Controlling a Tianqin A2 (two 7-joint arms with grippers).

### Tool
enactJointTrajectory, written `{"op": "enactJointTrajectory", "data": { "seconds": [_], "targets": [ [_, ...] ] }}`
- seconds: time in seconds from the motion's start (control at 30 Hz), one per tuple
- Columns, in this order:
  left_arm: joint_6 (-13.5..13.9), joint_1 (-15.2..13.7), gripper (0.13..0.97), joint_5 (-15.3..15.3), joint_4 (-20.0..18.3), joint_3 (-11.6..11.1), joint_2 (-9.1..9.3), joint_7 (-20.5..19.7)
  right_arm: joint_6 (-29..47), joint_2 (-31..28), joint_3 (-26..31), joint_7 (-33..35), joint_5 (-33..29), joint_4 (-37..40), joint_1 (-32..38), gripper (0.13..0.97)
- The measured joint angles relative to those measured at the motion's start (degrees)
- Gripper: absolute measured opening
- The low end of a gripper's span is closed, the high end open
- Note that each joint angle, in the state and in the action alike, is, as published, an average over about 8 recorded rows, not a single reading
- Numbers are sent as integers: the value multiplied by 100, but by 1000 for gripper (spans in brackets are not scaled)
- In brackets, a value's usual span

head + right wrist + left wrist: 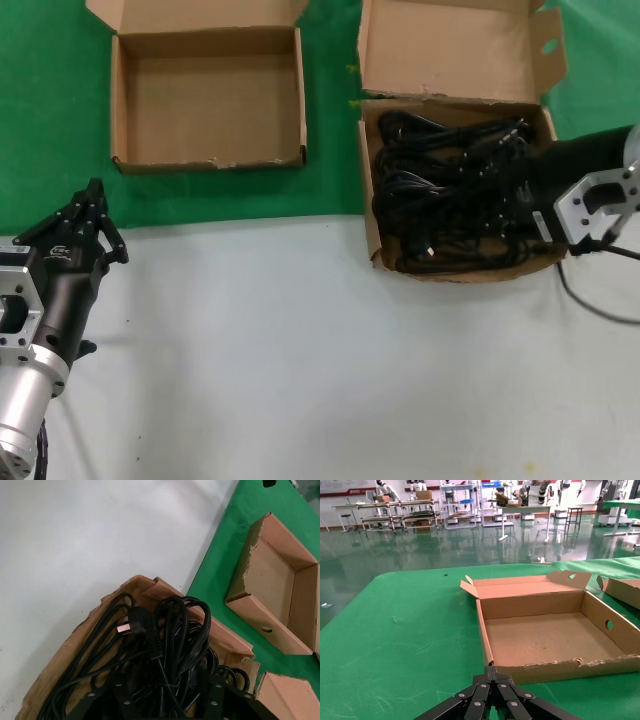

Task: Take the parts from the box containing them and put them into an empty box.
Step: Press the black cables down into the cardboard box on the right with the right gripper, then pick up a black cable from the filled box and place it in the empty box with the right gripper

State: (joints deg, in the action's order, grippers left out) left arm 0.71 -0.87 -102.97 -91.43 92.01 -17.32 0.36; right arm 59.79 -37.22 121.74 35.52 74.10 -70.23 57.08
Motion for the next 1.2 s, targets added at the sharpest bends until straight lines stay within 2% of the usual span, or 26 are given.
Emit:
{"op": "enactJointTrajectory", "data": {
  "seconds": [0.03, 0.3, 0.43, 0.7, 0.93, 1.2],
  "targets": [
    [0, 0, 145, 0, 0, 0, 0, 0, -7, 11, 5, 5, -3, 21, 5, 521],
    [0, 0, 145, 0, 0, 0, 0, 0, -41, 76, 39, 22, -34, 159, 56, 333],
    [0, 0, 145, 0, 0, 0, 0, 0, -44, 84, 45, 21, -47, 196, 92, 333],
    [0, 0, 145, 0, 0, 0, 0, 0, -53, 69, 37, -1, -59, 209, 135, 216],
    [0, 0, 145, 0, 0, 0, 0, 0, 59, -53, -39, -244, -14, -62, 189, 208],
    [0, 0, 145, 0, 0, 0, 0, 0, 490, -201, -217, -1035, 212, -653, 513, 205]
  ]
}}
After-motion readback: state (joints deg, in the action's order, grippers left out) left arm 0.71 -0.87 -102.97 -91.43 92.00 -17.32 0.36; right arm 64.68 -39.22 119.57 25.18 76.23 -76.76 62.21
